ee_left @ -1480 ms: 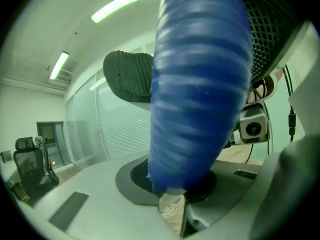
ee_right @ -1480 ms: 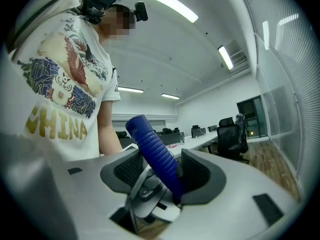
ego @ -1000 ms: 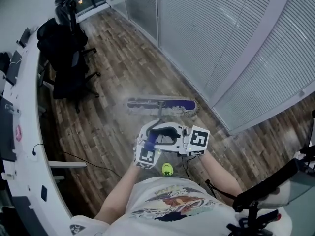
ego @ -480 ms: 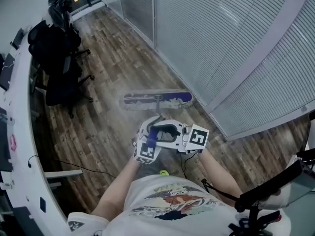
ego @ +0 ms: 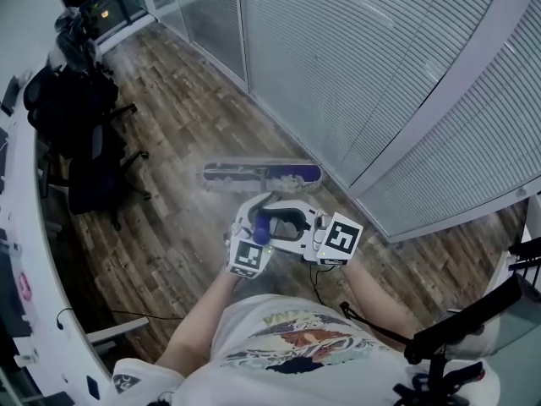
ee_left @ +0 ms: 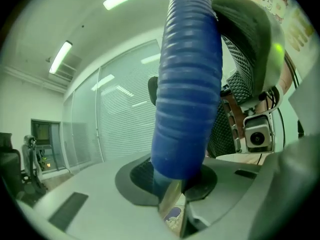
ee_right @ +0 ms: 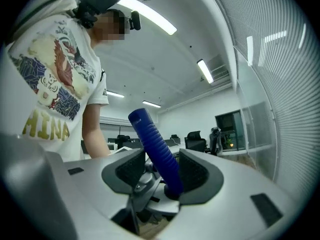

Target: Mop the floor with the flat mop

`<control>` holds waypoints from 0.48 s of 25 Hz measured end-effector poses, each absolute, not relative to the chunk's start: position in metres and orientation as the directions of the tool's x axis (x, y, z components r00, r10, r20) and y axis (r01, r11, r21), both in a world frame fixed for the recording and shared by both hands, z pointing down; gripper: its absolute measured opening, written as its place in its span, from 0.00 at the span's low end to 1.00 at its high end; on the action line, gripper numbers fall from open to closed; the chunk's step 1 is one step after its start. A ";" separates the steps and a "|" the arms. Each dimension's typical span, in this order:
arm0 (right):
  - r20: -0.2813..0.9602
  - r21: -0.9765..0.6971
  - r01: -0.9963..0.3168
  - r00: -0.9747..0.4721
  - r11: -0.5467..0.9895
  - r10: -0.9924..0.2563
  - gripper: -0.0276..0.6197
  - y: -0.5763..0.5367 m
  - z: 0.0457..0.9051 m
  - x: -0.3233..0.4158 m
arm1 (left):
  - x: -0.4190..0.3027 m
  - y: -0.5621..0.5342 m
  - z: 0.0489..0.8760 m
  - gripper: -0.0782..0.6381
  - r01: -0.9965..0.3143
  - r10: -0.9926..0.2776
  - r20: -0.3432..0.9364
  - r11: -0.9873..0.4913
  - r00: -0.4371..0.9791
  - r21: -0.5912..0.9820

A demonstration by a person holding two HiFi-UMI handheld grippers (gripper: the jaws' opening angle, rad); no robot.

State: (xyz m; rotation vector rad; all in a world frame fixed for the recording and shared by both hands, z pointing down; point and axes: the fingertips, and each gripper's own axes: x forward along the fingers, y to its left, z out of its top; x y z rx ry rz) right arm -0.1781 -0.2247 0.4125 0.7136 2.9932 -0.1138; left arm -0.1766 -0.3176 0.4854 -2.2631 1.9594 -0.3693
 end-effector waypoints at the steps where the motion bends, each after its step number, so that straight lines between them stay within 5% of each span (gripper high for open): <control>1: -0.069 -0.032 0.430 -0.902 0.902 0.427 0.37 -0.227 0.410 -0.178 | -0.174 -0.322 0.481 0.19 -0.954 -0.987 0.092 -0.154 0.135 -0.258; 12: -0.168 0.143 0.360 -0.909 0.922 0.381 0.32 -0.212 0.374 -0.137 | -0.125 -0.307 0.455 0.19 -0.944 -0.990 0.028 -0.143 0.141 -0.297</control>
